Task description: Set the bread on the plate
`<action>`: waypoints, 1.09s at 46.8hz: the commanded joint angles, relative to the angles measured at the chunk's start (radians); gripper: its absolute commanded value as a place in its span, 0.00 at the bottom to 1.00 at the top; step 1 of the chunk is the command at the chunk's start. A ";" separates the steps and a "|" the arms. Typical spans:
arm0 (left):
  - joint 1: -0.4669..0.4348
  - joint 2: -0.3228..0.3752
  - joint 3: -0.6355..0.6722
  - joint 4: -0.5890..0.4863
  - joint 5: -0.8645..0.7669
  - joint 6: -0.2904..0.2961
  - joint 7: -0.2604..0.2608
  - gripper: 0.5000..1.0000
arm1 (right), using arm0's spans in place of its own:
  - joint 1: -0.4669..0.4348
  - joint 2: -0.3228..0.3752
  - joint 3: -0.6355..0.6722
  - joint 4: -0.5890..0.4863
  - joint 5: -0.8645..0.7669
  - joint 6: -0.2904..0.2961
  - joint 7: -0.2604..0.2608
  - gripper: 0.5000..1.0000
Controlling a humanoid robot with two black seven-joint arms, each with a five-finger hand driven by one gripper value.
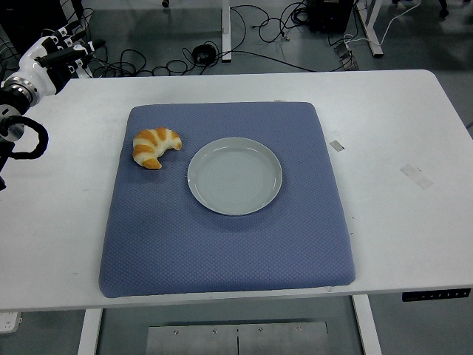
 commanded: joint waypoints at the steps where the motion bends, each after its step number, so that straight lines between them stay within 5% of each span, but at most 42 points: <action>1: 0.000 -0.001 0.000 0.000 0.000 0.002 0.000 0.94 | 0.000 0.000 0.000 0.000 0.000 0.000 0.000 1.00; 51: 0.023 -0.014 0.073 -0.002 -0.001 0.000 0.000 0.95 | 0.000 0.000 0.000 0.000 0.000 0.000 0.000 1.00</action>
